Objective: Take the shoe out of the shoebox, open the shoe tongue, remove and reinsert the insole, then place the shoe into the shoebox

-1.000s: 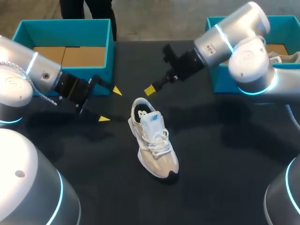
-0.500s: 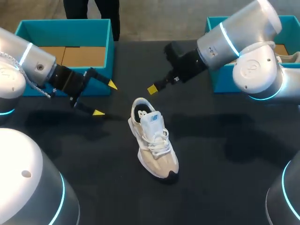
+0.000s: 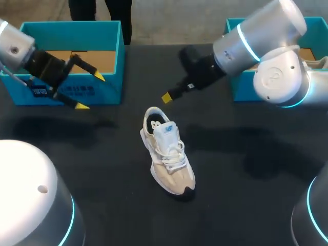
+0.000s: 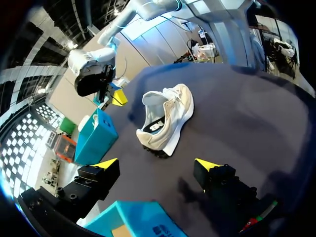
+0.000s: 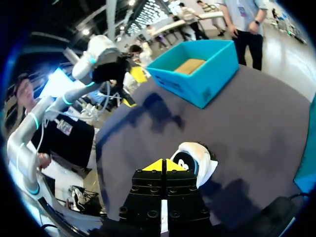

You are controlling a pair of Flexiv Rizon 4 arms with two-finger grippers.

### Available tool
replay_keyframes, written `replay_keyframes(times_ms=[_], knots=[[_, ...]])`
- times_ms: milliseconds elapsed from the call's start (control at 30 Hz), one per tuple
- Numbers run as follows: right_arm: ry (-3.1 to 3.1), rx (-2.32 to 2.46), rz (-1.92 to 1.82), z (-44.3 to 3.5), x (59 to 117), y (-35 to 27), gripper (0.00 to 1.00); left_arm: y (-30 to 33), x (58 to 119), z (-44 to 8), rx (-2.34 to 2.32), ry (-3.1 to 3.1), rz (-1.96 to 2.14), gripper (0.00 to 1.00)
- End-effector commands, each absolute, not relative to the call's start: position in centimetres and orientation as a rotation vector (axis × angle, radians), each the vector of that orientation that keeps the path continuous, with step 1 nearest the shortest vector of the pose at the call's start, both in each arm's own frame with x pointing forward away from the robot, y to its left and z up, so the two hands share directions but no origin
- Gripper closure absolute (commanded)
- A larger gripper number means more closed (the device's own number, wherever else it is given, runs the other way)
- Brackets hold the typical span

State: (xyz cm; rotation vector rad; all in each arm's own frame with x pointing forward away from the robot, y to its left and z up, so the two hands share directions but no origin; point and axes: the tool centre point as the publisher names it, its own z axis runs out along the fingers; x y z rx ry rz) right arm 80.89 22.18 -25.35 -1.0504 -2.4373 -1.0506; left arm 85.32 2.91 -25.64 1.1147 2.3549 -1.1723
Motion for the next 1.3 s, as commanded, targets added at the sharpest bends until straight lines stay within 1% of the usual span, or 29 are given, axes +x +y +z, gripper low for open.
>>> replay_keyframes(times_ms=[33, 233, 400, 800, 1300], knots=[[-2.547, -1.29, -0.866, -24.0, 80.6, 22.8, 1.0, 5.2, 85.5, -23.9, 1.122, 2.366, -1.163, 0.0], [-2.625, -1.406, -0.717, -23.7, 80.6, 22.0, 1.0, 6.1, 86.2, -22.9, 1.147, 2.39, -1.179, 0.0], [-2.687, -1.437, -0.554, -22.9, 80.7, 23.5, 1.0, 7.3, 86.8, -21.8, 1.154, 2.402, -1.17, 0.0], [-2.725, -1.467, -0.3, -24.2, 79.9, 25.1, 1.0, 9.8, 87.7, -20.4, 1.116, 2.417, -1.104, 0.0], [-2.718, -1.463, -0.285, -24.6, 79.6, 25.3, 1.0, 9.9, 87.7, -20.4, 1.109, 2.425, -1.1, 0.0]])
